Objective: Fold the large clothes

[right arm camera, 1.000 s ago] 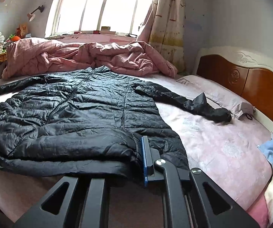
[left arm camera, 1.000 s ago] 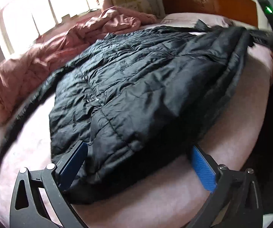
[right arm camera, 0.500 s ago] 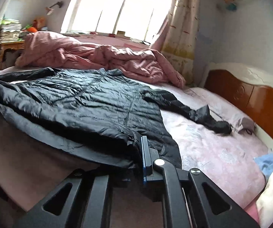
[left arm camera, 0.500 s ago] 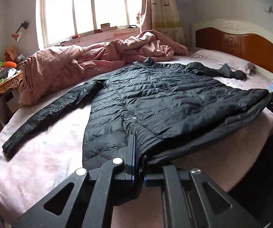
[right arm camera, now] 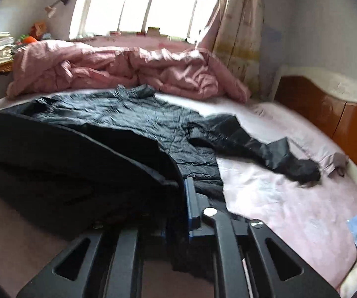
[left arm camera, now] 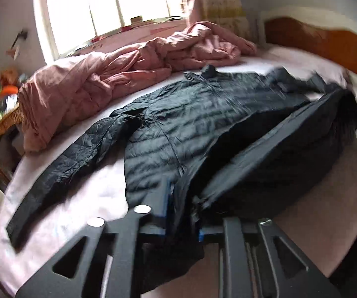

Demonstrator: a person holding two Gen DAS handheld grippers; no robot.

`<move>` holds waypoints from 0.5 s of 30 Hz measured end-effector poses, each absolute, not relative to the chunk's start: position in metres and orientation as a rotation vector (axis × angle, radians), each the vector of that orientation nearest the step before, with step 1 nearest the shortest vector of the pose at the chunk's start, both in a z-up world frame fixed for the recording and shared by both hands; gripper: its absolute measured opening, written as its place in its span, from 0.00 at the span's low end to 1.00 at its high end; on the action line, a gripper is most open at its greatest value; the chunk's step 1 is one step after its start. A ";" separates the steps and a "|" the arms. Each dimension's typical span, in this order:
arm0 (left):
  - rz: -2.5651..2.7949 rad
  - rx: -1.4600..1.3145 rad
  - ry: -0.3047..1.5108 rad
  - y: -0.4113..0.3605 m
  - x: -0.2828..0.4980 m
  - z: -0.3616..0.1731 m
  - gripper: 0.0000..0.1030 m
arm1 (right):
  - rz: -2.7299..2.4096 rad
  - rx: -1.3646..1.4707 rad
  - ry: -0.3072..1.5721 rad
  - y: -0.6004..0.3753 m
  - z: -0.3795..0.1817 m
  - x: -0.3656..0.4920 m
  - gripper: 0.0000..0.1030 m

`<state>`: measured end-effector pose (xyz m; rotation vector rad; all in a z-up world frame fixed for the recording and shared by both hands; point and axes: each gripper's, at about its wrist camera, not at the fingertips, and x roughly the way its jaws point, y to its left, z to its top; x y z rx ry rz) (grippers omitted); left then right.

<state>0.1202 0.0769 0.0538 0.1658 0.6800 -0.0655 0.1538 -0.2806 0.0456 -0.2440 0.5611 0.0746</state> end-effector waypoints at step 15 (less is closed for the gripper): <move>0.000 -0.070 0.652 0.144 0.129 0.031 1.00 | -0.030 0.046 0.543 -0.363 0.029 0.174 0.90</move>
